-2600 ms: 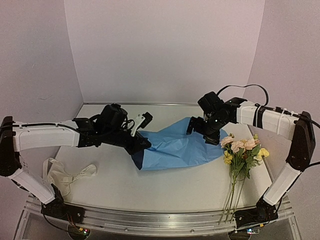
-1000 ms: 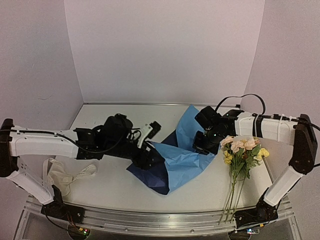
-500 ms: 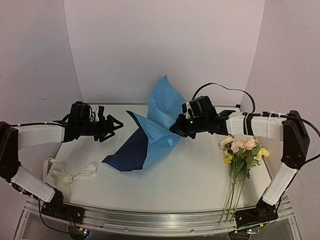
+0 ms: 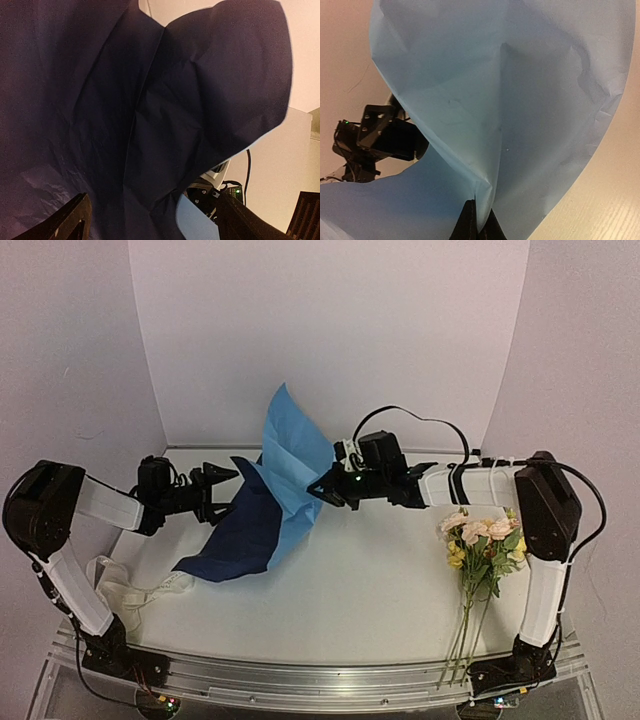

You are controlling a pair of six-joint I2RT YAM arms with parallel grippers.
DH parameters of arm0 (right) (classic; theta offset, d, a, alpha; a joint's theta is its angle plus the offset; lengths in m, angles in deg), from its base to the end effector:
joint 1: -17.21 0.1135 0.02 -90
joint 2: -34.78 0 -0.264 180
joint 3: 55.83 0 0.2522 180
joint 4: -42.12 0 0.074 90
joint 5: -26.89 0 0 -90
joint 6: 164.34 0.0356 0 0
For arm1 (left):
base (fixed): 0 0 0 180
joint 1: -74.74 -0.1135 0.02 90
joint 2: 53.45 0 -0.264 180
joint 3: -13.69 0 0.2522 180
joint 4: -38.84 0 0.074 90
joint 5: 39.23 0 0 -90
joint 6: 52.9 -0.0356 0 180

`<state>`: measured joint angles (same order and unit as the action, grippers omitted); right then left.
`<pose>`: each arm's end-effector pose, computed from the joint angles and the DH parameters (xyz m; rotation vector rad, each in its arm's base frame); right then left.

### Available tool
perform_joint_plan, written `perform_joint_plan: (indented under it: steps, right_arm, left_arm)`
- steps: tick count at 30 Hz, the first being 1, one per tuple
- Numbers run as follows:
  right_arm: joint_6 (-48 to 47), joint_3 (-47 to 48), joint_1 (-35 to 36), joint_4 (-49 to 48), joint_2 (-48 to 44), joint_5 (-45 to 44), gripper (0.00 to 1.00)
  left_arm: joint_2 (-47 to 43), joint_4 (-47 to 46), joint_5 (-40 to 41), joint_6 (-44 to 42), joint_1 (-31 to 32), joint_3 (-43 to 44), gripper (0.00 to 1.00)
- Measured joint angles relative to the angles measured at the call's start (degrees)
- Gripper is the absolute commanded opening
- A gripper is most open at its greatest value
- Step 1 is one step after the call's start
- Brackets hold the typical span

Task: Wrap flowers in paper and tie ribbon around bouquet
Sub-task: Pass from the right arm to the left

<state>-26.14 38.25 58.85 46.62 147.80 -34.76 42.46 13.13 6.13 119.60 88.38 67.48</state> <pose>0.3314 0.3172 0.2327 -0.2412 2.2449 1.4307 0.3143 -0.1020 0.1789 -0.6665 2.1321 -1.7741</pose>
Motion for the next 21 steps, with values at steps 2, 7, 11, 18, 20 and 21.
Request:
perform_joint_plan:
  steps: [2, 7, 11, 18, 20, 21]
  right_arm:
    - [0.5, 1.36, 0.0, -1.12, 1.22, 1.37, 0.01]
    - [1.59, 2.55, 0.0, -2.35, 2.35, 3.48, 0.01]
    - [2.24, 2.61, 0.0, -2.75, 2.37, 4.24, 0.01]
    - [2.87, 2.84, 0.0, -3.3, 2.48, 4.3, 0.04]
    - [2.93, 2.84, 0.0, -3.43, 2.65, 4.24, 0.14]
    - [2.99, 2.84, 0.0, -3.43, 2.82, 4.17, 0.23]
  left_arm:
    - [1.05, -1.11, -0.66, 1.52, 0.81, 0.0, 0.91]
    - [0.93, -4.6, -1.56, 1.92, 2.53, 0.67, 0.84]
    - [0.93, -8.1, -1.75, 3.19, 3.85, 1.22, 0.64]
    - [2.32, -13.91, -2.27, 6.4, 6.49, 2.64, 0.31]
    - [2.43, -14.62, -2.24, 7.1, 6.99, 2.8, 0.17]
    - [2.42, -14.6, -2.26, 7.13, 7.12, 2.86, 0.1]
